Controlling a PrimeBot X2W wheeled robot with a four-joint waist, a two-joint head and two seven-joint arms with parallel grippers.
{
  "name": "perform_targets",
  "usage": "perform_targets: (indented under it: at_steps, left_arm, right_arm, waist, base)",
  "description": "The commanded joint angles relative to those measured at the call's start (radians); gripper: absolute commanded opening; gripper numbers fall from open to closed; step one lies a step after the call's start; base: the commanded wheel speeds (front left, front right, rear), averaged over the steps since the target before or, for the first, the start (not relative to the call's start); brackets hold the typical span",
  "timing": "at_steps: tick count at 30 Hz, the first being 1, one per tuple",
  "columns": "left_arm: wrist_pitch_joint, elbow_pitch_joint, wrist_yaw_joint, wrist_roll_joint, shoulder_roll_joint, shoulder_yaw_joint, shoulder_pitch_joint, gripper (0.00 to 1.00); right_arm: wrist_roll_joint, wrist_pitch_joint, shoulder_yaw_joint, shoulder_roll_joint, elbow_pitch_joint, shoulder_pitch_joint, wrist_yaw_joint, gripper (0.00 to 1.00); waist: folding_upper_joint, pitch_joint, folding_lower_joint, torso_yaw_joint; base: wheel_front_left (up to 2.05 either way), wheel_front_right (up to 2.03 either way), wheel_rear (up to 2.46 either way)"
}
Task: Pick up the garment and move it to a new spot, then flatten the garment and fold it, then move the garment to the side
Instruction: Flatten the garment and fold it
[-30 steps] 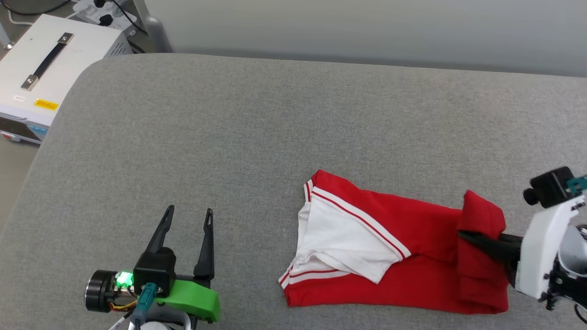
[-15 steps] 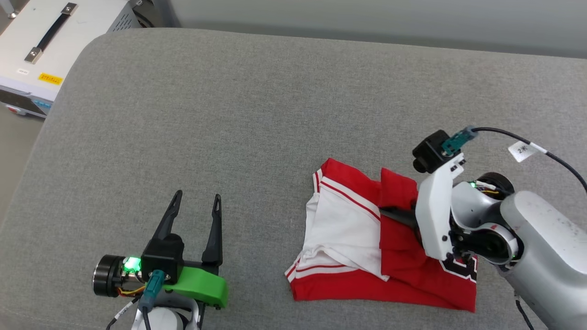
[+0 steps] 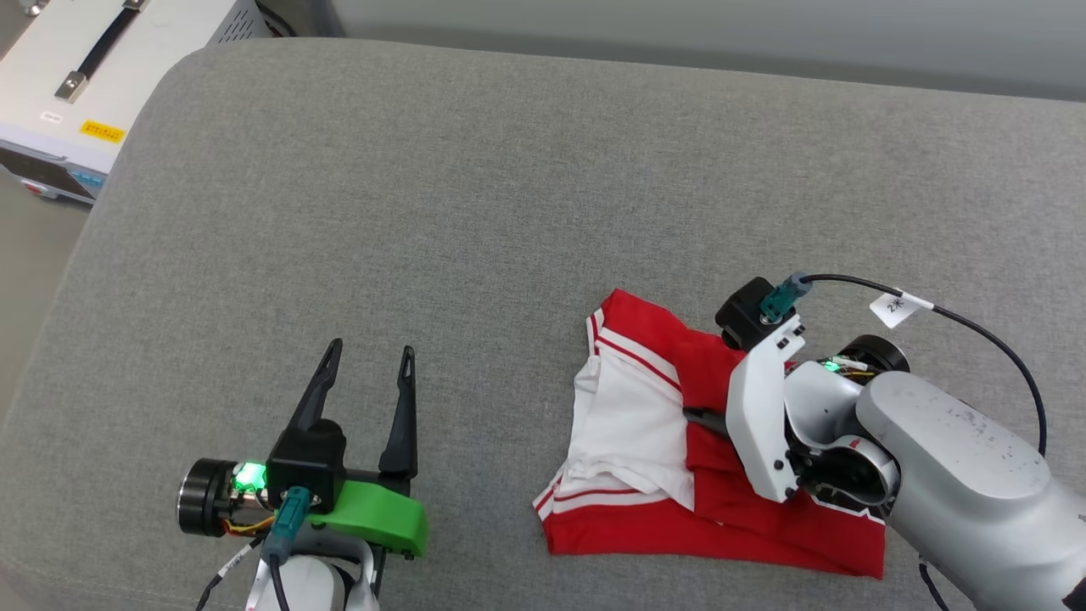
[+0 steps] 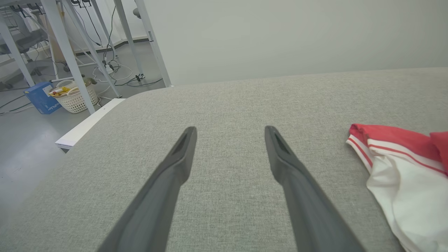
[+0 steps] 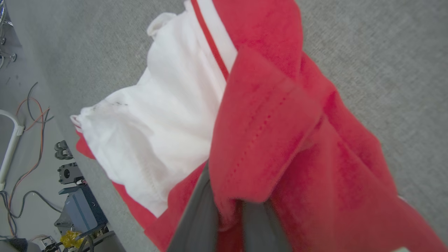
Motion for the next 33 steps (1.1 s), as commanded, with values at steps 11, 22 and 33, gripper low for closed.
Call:
perform_targets:
  at_steps: [11, 22, 33]
  left_arm:
    - [-0.006, -0.004, 0.012, 0.011, 0.013, 0.013, 0.026, 1.0]
    - [-0.006, -0.012, 0.011, 0.009, 0.023, 0.017, 0.048, 1.0]
    - [-0.006, -0.013, 0.003, 0.005, 0.034, 0.019, 0.076, 1.0]
  right_arm:
    - [-0.002, -0.299, -0.033, -0.145, -0.147, -0.006, -0.001, 1.0]
    - [-0.254, -0.631, -0.342, -0.17, -0.173, 0.148, -0.001, 1.0]
    - [-0.602, -0.82, -0.79, 0.077, -0.189, 0.433, -0.001, 1.0]
  waist:
    - [0.0, -0.064, 0.0, -0.054]
    - [0.0, -0.102, 0.0, -0.122]
    - [0.0, -0.15, 0.0, -0.14]
  base:
    - [0.0, 0.0, 0.0]
    - [0.0, 0.0, 0.0]
    - [0.0, 0.0, 0.0]
